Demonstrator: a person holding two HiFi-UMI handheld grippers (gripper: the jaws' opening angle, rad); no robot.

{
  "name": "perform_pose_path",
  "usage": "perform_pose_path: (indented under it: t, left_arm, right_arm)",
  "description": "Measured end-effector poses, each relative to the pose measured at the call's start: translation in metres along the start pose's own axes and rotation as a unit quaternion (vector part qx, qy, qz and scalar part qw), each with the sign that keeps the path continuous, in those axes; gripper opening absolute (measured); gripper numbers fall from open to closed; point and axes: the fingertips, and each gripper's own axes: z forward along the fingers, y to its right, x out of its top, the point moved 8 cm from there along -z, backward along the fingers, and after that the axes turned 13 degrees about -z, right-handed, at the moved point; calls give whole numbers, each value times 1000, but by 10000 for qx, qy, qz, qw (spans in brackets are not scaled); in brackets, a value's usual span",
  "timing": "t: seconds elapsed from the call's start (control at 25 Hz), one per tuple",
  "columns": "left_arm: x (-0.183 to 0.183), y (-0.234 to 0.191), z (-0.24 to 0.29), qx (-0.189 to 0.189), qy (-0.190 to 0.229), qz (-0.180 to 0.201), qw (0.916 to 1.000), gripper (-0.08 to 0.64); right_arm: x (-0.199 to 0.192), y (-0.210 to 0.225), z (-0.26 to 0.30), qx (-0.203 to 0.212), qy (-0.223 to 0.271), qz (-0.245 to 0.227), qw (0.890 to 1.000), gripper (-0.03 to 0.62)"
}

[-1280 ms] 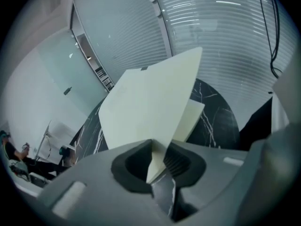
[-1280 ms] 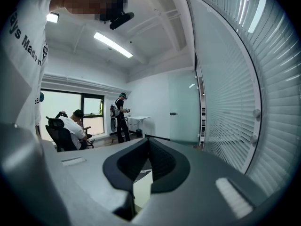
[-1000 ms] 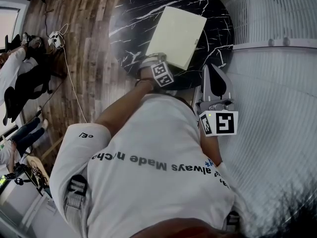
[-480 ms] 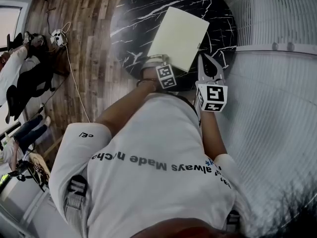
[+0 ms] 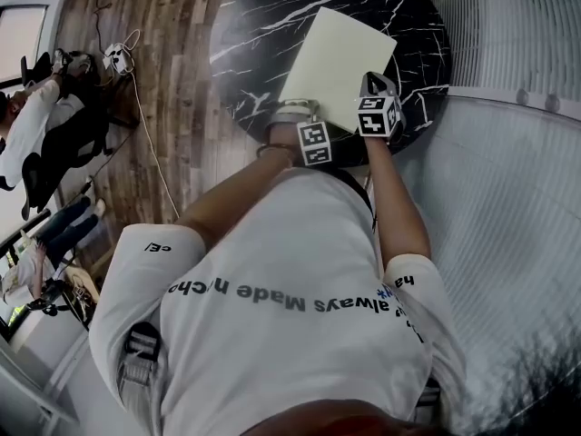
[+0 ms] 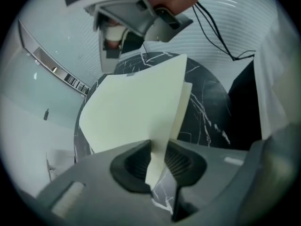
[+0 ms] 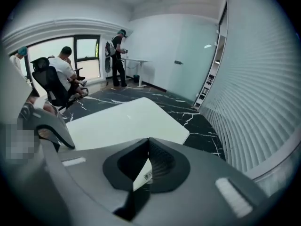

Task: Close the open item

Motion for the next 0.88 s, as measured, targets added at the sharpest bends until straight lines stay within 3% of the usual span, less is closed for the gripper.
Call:
perform_pose_path:
  t: [0.32,0.64,0.88]
  left_arm:
    - [2,-4,2,-174,-66,-24,9998,75]
    - [3,-7,6,-270,-120,-6,9996,78]
    - [-1,-6,-3,-64,211,-170,9996,111]
  right_arm:
    - [-32,0,35,226,-676,-18,9975,2]
    - [-45,-6,45,203,-465,-442,9977,-5]
    - [-45,-9,44,132,-498,-769,9957,-12]
